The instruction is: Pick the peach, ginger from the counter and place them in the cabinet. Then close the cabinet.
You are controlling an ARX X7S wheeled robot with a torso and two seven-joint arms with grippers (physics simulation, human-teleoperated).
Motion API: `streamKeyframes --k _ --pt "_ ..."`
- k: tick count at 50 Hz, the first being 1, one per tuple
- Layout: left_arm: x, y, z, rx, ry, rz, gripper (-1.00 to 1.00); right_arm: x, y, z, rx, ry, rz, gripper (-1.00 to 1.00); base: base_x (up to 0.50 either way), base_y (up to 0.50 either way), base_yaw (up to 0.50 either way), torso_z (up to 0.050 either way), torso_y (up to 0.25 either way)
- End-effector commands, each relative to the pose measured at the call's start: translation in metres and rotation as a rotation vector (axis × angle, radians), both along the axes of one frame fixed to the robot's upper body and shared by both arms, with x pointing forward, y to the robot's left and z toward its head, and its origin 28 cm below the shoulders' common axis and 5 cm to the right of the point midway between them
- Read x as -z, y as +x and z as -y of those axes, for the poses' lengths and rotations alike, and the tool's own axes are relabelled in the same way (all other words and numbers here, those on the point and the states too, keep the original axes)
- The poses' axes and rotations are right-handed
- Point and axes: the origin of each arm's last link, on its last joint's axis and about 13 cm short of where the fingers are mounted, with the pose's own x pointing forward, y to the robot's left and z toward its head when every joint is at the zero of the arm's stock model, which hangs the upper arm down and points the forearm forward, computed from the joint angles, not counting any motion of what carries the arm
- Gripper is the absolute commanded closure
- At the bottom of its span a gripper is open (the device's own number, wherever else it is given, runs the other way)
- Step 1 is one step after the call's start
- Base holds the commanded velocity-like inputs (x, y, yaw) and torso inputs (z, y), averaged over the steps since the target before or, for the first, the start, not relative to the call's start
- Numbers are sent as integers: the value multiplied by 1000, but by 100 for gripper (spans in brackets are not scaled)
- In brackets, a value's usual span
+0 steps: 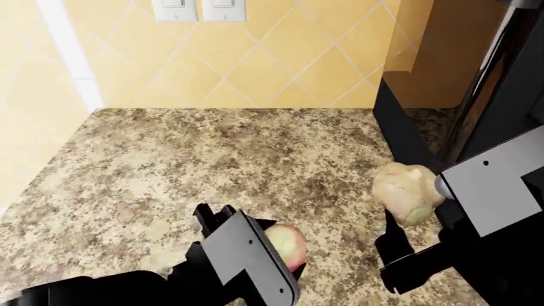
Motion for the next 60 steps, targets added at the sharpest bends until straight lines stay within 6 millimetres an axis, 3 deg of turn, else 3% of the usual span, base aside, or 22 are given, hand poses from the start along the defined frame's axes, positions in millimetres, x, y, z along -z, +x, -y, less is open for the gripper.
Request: streamKeyframes --k 1,8,12,20,39,48,60 --pt "-2 -6 -5 -56 -113 89 100 -5 -2 1 1 -6 28 100 0 10 9 -10 0" --pt "-75 -20 -20 -130 -440 394 100 -9 -3 -2 -10 9 79 100 5 10 4 -6 0" --pt "-97 -21 -28 -220 -527 531 100 -13 -6 -6 -25 33 129 100 0 7 1 0 0" --pt "-103 -19 -34 -334 -564 725 100 -21 -13 -16 -59 101 250 100 0 2 0 0 0" --pt "-125 -26 -47 -581 -653 962 100 -43 -22 -39 -135 235 564 100 0 0 0 0 0" --pt "-145 -26 -52 -696 -694 1005 100 -55 -34 -42 -155 298 684 100 0 0 0 0 0" --pt "-148 -25 -53 -723 -686 1002 100 -70 -45 -38 -138 348 909 100 0 0 0 0 0"
